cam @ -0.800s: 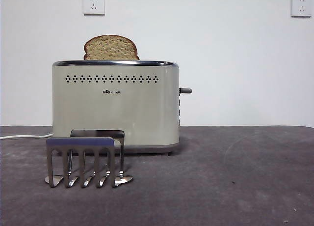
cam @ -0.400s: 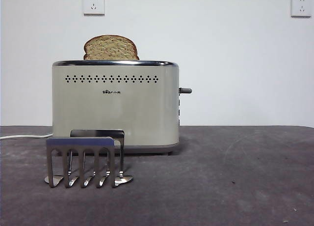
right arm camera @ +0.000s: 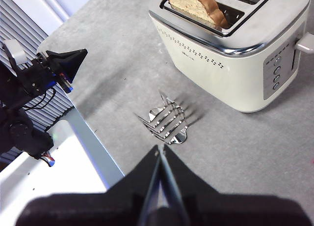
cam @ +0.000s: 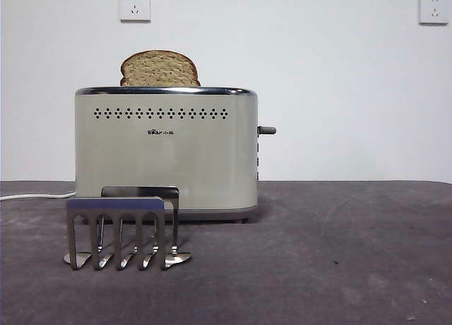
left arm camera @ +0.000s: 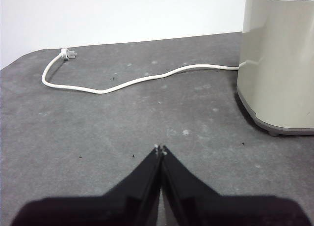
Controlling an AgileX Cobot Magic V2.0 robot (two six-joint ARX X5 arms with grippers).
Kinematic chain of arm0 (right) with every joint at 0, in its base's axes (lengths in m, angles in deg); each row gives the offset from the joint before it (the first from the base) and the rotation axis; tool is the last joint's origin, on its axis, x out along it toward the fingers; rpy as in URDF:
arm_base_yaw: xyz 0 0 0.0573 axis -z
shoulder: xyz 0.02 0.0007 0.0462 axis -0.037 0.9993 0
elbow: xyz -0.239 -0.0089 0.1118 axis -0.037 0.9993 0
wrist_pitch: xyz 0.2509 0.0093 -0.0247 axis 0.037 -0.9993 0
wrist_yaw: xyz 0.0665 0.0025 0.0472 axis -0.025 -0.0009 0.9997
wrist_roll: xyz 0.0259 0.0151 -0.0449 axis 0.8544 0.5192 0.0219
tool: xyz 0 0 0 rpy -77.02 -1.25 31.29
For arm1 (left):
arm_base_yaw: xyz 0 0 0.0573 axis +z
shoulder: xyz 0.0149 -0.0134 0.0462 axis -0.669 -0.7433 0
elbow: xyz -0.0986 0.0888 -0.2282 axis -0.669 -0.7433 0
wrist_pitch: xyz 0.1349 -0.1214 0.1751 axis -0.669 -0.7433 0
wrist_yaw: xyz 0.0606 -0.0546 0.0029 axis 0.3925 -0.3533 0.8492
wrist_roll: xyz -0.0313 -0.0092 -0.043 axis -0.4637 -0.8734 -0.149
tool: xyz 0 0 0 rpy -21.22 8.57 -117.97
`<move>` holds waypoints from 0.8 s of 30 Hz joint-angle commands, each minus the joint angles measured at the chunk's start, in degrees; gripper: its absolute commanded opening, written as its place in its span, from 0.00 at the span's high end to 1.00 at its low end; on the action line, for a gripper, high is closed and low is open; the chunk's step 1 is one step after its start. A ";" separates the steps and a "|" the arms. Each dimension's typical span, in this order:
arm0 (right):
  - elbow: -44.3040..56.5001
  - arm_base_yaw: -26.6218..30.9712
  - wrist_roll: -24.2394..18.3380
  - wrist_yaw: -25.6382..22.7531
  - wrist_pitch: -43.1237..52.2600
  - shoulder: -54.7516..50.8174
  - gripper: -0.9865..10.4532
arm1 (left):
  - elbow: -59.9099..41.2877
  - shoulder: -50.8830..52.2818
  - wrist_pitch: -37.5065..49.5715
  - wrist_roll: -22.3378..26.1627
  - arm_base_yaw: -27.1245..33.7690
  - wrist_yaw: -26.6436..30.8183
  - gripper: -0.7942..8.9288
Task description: Pick up a slice of bread from the rack,put the bread on the toaster,press the button
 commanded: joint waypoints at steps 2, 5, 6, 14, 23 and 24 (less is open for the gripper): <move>0.50 2.27 -2.60 -0.13 3.08 -0.61 0.91 | -0.81 0.15 0.09 -0.44 0.11 0.02 0.92; 0.68 4.48 -3.58 0.04 8.72 -1.68 0.91 | -0.81 0.15 0.07 -0.42 0.11 0.09 0.92; 0.74 5.25 -3.76 0.07 10.45 -2.19 0.91 | -0.81 0.15 0.09 -0.44 0.11 0.09 0.92; 3.76 15.91 -2.80 0.07 15.39 -10.01 0.91 | -0.81 0.15 0.09 -0.44 0.11 0.07 0.92; 18.84 28.02 -2.49 -1.22 24.17 -25.94 0.91 | -0.81 0.15 0.09 -0.44 0.11 0.07 0.92; 20.96 28.61 -1.46 -2.71 25.70 -27.54 0.91 | -0.81 0.15 0.09 -0.44 0.11 0.07 0.92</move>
